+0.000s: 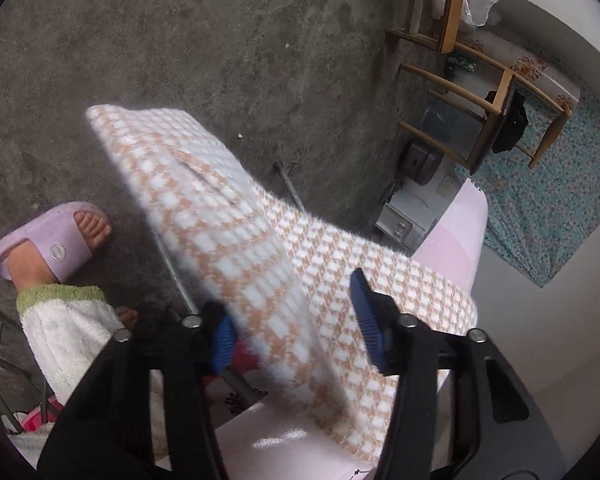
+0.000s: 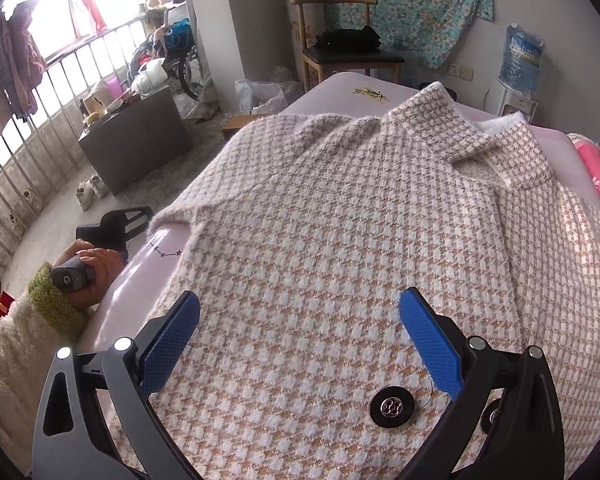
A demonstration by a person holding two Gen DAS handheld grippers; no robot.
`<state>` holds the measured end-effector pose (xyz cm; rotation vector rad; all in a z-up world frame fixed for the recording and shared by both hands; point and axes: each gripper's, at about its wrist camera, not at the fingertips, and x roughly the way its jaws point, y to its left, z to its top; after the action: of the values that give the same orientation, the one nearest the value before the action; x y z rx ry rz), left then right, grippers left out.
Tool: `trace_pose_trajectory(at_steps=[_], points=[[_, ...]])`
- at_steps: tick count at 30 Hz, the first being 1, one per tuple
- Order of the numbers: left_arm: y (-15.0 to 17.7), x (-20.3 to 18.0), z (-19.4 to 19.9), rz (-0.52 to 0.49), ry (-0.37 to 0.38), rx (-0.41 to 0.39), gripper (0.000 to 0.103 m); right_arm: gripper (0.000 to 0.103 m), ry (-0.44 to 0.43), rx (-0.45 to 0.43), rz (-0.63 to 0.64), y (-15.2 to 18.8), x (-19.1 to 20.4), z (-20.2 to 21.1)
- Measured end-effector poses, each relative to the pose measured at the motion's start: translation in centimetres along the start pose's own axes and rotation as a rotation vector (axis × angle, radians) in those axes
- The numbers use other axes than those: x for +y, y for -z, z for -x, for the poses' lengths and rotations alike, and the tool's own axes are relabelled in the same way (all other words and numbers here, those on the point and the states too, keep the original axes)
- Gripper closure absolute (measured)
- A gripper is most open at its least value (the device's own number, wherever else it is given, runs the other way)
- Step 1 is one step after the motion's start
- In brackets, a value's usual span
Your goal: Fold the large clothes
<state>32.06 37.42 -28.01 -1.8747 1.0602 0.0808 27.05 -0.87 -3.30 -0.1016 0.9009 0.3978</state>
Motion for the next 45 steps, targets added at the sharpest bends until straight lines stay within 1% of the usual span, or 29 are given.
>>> trace_pose_trajectory(at_steps=[1,2,3,6,7,8,9,10,11,12,14,16,17,18,19,21,22,23,26,29,30,32,34,36,37,38,39,42,45], points=[[-0.2,-0.5,0.4,-0.022,-0.017,-0.024,0.078,0.005,0.003,0.0,-0.003,0.0,-0.2,0.0],[-0.2,-1.3,1.0,-0.059,-0.049,-0.056,0.086,0.005,0.007,0.0,-0.004,0.0,-0.4,0.1],[0.0,-2.4,1.8,-0.113,-0.093,-0.102,0.089,0.005,0.013,-0.001,-0.003,0.0,-0.5,0.2],[2.8,-8.4,4.8,-0.4,-0.264,-0.299,0.093,0.005,0.038,-0.018,0.006,0.1,-1.0,1.2],[4.6,-10.8,5.8,-0.511,-0.322,-0.377,0.093,0.005,0.047,-0.027,0.006,0.1,-1.2,1.6],[6.8,-13.3,6.6,-0.627,-0.359,-0.446,0.094,0.005,0.054,-0.037,0.004,0.2,-1.4,2.1],[9.6,-16.0,7.4,-0.761,-0.398,-0.523,0.094,0.005,0.063,-0.046,0.0,0.3,-1.7,2.6],[13.2,-18.7,8.0,-0.92,-0.433,-0.605,0.094,0.005,0.075,-0.054,-0.006,0.4,-2.1,3.1],[17.1,-21.0,8.2,-1.073,-0.442,-0.665,0.094,0.005,0.084,-0.06,-0.011,0.5,-2.4,3.5],[21.2,-22.7,8.3,-1.218,-0.432,-0.701,0.094,0.005,0.094,-0.066,-0.018,0.7,-2.8,4.0],[28.8,-24.8,7.5,-1.469,-0.397,-0.692,0.094,0.005,0.118,-0.077,-0.039,1.2,-3.9,5.1],[35.5,-25.0,6.1,-1.677,-0.371,-0.625,0.094,0.005,0.144,-0.087,-0.066,1.7,-5.0,6.1],[38.3,-24.4,5.0,-1.761,-0.363,-0.572,0.089,0.005,0.158,-0.093,-0.082,2.0,-5.7,6.8],[40.4,-23.4,4.1,-1.821,-0.356,-0.508,0.077,0.005,0.175,-0.101,-0.1,2.4,-6.4,7.4],[42.0,-22.2,3.0,-1.861,-0.352,-0.426,0.069,0.005,0.189,-0.106,-0.117,2.9,-7.1,8.0],[43.9,-19.3,0.8,-1.892,-0.363,-0.283,0.031,0.005,0.215,-0.11,-0.161,3.9,-8.7,9.0],[44.3,-17.8,-0.1,-1.896,-0.376,-0.239,0.026,0.005,0.221,-0.103,-0.183,4.5,-9.5,9.3],[44.4,-16.1,-1.0,-1.895,-0.394,-0.2,0.024,0.005,0.226,-0.092,-0.203,5.1,-10.3,9.4],[43.7,-11.1,-3.1,-1.835,-0.505,-0.114,0.022,0.005,0.221,-0.054,-0.253,7.0,-12.2,9.3],[41.6,-8.6,-4.1,-1.736,-0.603,-0.098,0.021,0.005,0.199,-0.016,-0.284,8.4,-13.6,8.6],[40.8,-8.0,-3.9,-1.715,-0.613,-0.103,0.02,0.005,0.187,-0.004,-0.29,8.6,-14.0,8.2],[39.9,-7.4,-4.0,-1.683,-0.642,-0.156,0.017,0.005,0.185,0.02,-0.298,9.0,-14.7,7.5],[38.6,-7.0,-4.1,-1.656,-0.682,-0.188,0.016,0.005,0.175,0.052,-0.295,9.1,-15.0,6.4],[37.2,-6.8,-4.6,-1.606,-0.722,-0.184,0.015,0.005,0.176,0.089,-0.287,9.3,-15.2,5.4],[37.0,-6.5,-4.7,-1.595,-0.723,-0.189,0.015,0.005,0.177,0.106,-0.283,9.5,-15.2,5.0],[37.2,-6.4,-4.5,-1.612,-0.712,-0.212,0.013,0.005,0.18,0.126,-0.28,9.7,-15.3,4.5],[37.2,-6.1,-4.6,-1.618,-0.726,-0.214,0.011,0.005,0.181,0.142,-0.277,9.8,-15.3,4.0],[37.1,-5.5,-4.8,-1.642,-0.754,-0.229,0.008,0.005,0.179,0.133,-0.276,10.1,-15.3,3.9],[37.3,-5.1,-4.7,-1.66,-0.779,-0.254,0.008,0.005,0.177,0.128,-0.279,10.1,-15.4,3.8]])
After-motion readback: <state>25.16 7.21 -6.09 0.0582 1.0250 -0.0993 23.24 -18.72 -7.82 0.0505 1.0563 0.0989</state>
